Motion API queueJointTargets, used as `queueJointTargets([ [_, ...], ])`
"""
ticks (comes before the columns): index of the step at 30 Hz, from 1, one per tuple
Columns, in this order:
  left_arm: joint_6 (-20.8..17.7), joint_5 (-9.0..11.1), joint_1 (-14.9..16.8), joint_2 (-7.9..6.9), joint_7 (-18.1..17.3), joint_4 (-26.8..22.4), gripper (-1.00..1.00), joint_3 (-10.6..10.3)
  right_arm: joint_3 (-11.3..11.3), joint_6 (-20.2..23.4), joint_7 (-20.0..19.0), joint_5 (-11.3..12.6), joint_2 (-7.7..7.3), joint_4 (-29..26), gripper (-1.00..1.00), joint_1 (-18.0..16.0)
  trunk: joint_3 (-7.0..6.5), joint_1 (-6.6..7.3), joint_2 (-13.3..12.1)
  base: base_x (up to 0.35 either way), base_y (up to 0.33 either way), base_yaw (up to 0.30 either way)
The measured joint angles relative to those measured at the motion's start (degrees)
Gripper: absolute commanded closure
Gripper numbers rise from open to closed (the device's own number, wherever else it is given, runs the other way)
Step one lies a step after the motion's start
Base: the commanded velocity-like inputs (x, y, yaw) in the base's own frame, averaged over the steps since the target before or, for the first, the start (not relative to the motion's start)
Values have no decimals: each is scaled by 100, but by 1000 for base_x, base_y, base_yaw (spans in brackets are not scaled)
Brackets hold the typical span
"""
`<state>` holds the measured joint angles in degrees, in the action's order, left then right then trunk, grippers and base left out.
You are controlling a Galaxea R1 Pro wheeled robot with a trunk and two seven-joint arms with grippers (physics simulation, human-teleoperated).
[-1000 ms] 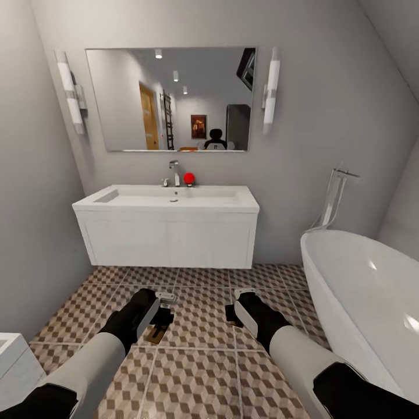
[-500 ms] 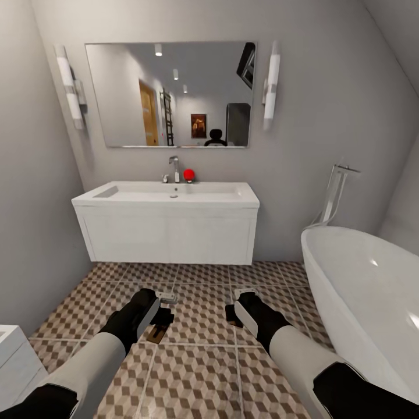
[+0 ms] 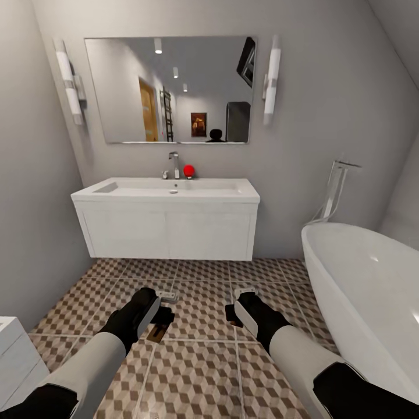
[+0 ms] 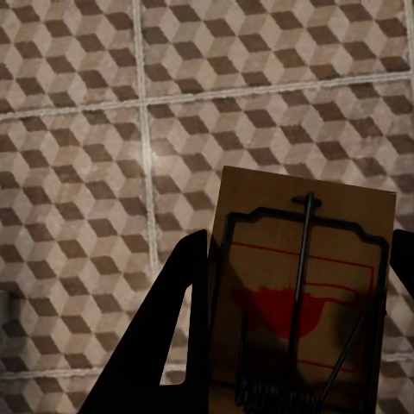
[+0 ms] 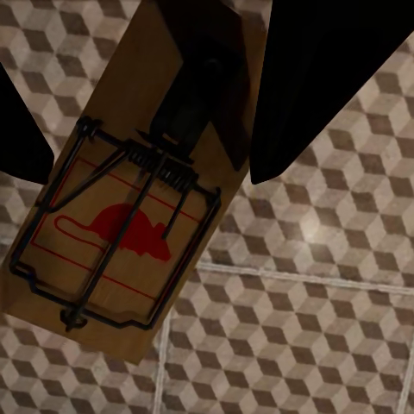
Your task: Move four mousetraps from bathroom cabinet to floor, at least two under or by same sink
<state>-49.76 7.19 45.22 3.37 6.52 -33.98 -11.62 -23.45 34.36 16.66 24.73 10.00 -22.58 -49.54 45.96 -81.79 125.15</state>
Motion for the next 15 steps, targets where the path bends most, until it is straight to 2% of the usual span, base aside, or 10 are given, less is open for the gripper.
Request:
queueJointTargets([
  [9,-294,2,19,17,1,-237,100,-5,9,12,1,2,0,-29,100,-4,162,-198,361,0,0,0],
  [12,-540,2,28,18,0,-453,100,-11,9,51,7,7,0,-196,100,-10,215,-263,482,0,0,0],
  [15,-837,-4,32,19,-2,-804,100,-12,7,319,9,3,0,-467,100,-15,269,-329,602,0,0,0],
])
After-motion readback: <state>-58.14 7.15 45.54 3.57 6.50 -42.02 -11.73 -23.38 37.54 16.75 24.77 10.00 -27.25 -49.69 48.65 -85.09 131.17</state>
